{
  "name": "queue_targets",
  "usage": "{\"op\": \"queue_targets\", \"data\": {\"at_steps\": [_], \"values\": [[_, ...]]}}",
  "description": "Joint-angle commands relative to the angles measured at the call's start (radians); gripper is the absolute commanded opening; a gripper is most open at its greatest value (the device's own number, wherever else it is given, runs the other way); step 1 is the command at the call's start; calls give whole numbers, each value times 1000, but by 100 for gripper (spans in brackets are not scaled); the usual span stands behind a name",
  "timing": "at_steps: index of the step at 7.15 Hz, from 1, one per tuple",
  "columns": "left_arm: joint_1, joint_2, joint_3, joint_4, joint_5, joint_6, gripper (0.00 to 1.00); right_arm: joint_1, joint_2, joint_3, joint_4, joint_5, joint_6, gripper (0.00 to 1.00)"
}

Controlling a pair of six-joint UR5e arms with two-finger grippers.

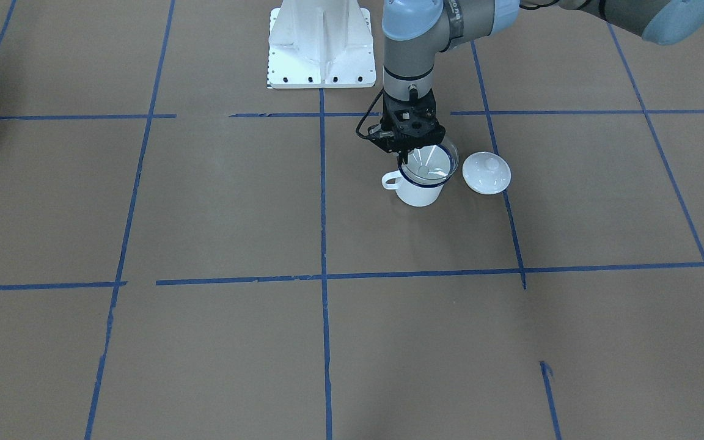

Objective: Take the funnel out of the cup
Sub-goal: 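Grasp the glass funnel with the left gripper and lift it out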

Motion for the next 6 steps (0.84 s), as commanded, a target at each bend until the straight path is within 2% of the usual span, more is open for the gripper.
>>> {"op": "queue_targets", "data": {"at_steps": [1, 2, 3, 4, 5, 6], "values": [[-21, -12, -148, 140, -1, 38, 0, 0, 0, 2, 0, 0, 0, 100], [-85, -42, -208, 142, -13, 26, 0, 0, 0, 0, 0, 0, 0, 100], [-104, -46, -227, 106, -6, -133, 0, 0, 0, 0, 0, 0, 0, 100], [-109, -28, -192, -22, 52, -357, 0, 0, 0, 0, 0, 0, 0, 100], [-110, -24, -120, -120, 191, -520, 0, 0, 0, 0, 0, 0, 0, 100], [-115, 6, -59, -304, 285, -663, 0, 0, 0, 0, 0, 0, 0, 100]]}}
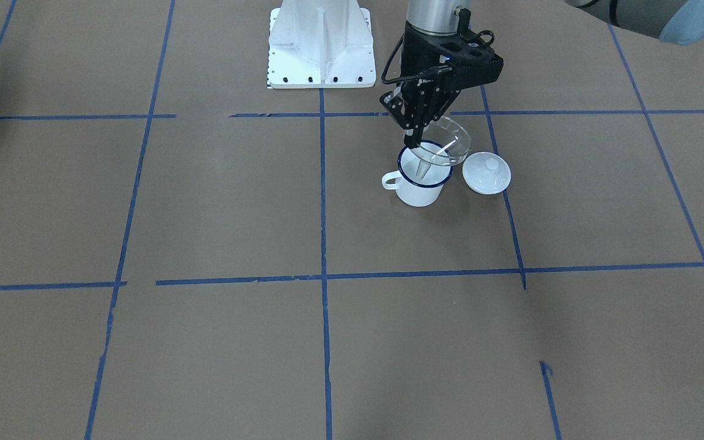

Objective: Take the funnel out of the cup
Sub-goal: 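Grasp the glass funnel with the left gripper and lift it out, then carry the funnel farther from the robot and set it down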

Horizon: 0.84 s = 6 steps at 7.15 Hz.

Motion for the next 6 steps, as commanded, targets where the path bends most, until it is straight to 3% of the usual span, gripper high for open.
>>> {"op": "queue_targets", "data": {"at_steps": [1, 3, 6], "values": [[-29, 41, 137, -336, 228, -289, 0, 0, 0, 0, 0, 0, 0, 100], [-102, 32, 417, -618, 289, -506, 0, 0, 0, 0, 0, 0, 0, 100], [-119, -67, 809, -899, 375, -528, 0, 0, 0, 0, 0, 0, 0, 100]]}}
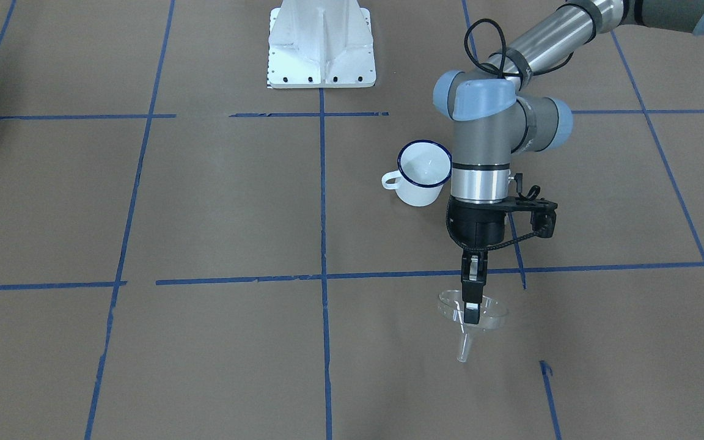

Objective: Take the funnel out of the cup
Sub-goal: 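Carry the funnel farther from the robot and set it down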

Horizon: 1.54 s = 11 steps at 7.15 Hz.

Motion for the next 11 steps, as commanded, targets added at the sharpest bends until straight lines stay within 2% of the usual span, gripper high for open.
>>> {"op": "queue_targets", "data": {"at_steps": [1, 2, 3, 4, 5, 6, 7, 9, 10, 11], "values": [[4, -81, 249, -151, 20, -4, 4, 0, 0, 0, 0, 0, 0, 100], [4, -81, 270, -179, 20, -1, 11, 0, 0, 2, 0, 0, 0, 100], [4, -81, 270, -179, 20, 2, 30, 0, 0, 0, 0, 0, 0, 100], [5, -79, 267, -179, 21, 27, 64, 0, 0, 0, 0, 0, 0, 100], [14, -75, 264, -179, 21, 66, 75, 0, 0, 0, 0, 0, 0, 100], [13, -67, 238, -177, 20, 97, 99, 0, 0, 2, 0, 0, 0, 100], [7, 9, 68, -177, 6, 233, 100, 0, 0, 0, 0, 0, 0, 100], [-15, 119, -125, -135, -251, 503, 100, 0, 0, 0, 0, 0, 0, 100], [-24, 217, -305, -37, -358, 685, 100, 0, 0, 0, 0, 0, 0, 100], [-42, 297, -472, 138, -490, 837, 100, 0, 0, 0, 0, 0, 0, 100]]}}
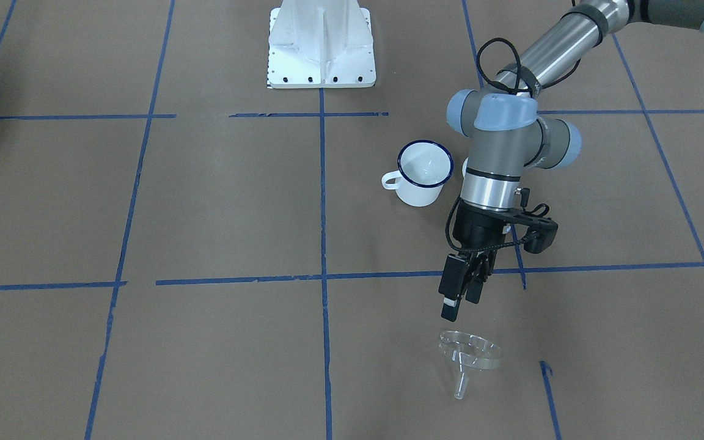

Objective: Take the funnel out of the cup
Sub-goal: 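Carry the funnel farther from the robot and set it down, then move the left gripper to the white lid and grasp it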

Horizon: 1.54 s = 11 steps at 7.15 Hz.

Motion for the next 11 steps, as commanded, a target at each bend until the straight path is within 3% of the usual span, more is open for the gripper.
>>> {"op": "queue_targets", "data": {"at_steps": [1, 2, 4, 6, 8, 11], "values": [[-55, 141, -310, 355, -244, 353, 100, 0, 0, 0, 0, 0, 0, 100], [-69, 178, -401, 495, -248, 451, 100, 0, 0, 0, 0, 0, 0, 100], [-55, 345, -450, 495, -255, 586, 100, 0, 0, 0, 0, 0, 0, 100], [14, 350, -395, 487, -254, 574, 100, 0, 0, 0, 0, 0, 0, 100], [89, 352, -326, 399, -251, 522, 100, 0, 0, 0, 0, 0, 0, 100], [166, 379, -302, 349, -246, 497, 100, 0, 0, 0, 0, 0, 0, 100]]}}
